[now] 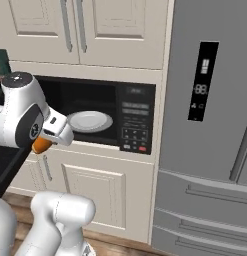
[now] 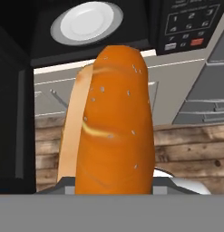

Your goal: Pick the hotdog bun from the counter and place it in the microwave. Then turn on the microwave.

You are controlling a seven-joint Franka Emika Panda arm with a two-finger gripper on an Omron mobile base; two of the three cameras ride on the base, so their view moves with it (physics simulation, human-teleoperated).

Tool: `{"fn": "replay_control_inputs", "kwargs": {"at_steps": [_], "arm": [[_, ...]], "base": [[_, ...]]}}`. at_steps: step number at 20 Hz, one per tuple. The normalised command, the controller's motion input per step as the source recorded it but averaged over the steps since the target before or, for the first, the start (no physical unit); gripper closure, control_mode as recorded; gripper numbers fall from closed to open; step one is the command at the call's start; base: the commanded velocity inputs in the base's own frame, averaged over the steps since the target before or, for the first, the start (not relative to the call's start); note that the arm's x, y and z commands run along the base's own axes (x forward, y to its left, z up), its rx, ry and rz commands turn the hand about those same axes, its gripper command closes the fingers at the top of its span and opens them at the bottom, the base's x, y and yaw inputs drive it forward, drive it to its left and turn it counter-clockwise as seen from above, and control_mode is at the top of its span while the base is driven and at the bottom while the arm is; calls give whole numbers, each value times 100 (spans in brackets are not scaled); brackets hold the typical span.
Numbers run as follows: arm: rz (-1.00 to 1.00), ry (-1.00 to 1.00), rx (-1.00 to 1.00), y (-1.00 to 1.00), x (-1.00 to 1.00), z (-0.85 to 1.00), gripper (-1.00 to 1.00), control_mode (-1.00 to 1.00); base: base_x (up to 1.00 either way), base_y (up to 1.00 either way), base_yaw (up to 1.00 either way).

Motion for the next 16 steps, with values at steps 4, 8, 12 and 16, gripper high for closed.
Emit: {"fn": "replay_control_inputs", "kwargs": {"at_steps": [4,8,12,16], "arm": [[0,0,0,0,0,0,100,100],[0,0,0,0,0,0,100,100],[0,0,0,0,0,0,100,100],[0,0,0,0,0,0,100,-100]], "base": [[40,0,0],[41,0,0],[20,0,0],[7,0,0]]}}
